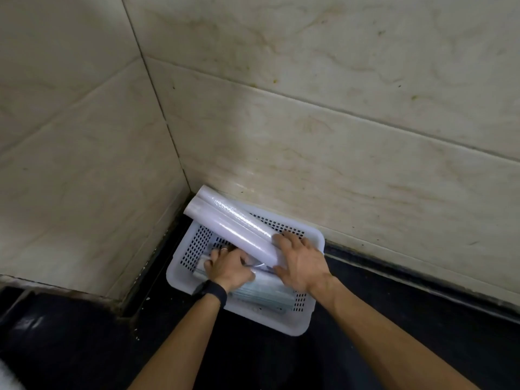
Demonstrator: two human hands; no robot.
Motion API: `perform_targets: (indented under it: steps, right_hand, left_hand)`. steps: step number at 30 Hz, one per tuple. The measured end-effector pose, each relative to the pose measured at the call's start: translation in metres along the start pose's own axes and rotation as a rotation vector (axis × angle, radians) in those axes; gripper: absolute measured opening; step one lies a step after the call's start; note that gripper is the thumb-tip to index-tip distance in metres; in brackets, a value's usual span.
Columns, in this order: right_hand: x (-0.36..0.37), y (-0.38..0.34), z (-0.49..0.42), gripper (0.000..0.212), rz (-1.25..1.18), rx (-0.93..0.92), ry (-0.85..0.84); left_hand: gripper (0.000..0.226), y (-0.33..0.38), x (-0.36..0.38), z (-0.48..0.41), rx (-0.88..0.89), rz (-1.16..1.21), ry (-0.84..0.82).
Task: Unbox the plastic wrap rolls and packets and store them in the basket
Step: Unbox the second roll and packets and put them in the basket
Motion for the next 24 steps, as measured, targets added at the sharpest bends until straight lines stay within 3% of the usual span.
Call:
perform_targets:
  steps: [2, 6, 11, 19, 21, 24]
  right_hand:
    - [0.002, -0.008, 0.003, 0.07, 0.096, -0.033, 0.055]
    - [0.004, -0.023, 0.005, 0.069, 0.249, -0.056, 0.111]
    - [-0.004, -0.017, 0.003, 0.061, 0.054, 0.002, 0.019]
    - [-0.019, -0.007, -0.001, 0.055, 0.053, 0.008, -0.08]
    - [-0.026, -0.007, -0.003, 0.05, 0.065, 0.012, -0.067]
    - [-0.034, -0.008, -0.004, 0.045, 0.094, 0.017, -0.053]
  left_hand:
    - [0.009, 0.002, -0.003, 0.002, 0.079, -0.076, 0.074]
    - [0.007, 0.005, -0.005, 0.009, 0.226, -0.031, 0.12]
    - [0.024, 0.011, -0.004, 0.017, 0.4, -0.11, 0.041]
    - [0.013, 0.013, 0.001, 0.032, 0.61, -0.593, -0.078]
    - [0.013, 0.021, 0.002, 0.037, 0.622, -0.645, -0.089]
    - [0.017, 0.022, 0.002, 0.031, 0.467, -0.482, -0.176]
Point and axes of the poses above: each hand's wrist, its own z-axis away from the middle knuckle, its own x-axis out of the palm, y = z × x, the point moved 8 cm from there along -z, towards the middle knuckle, and after that the axes turned 4 degrees about -z, right-handed, at the moved point
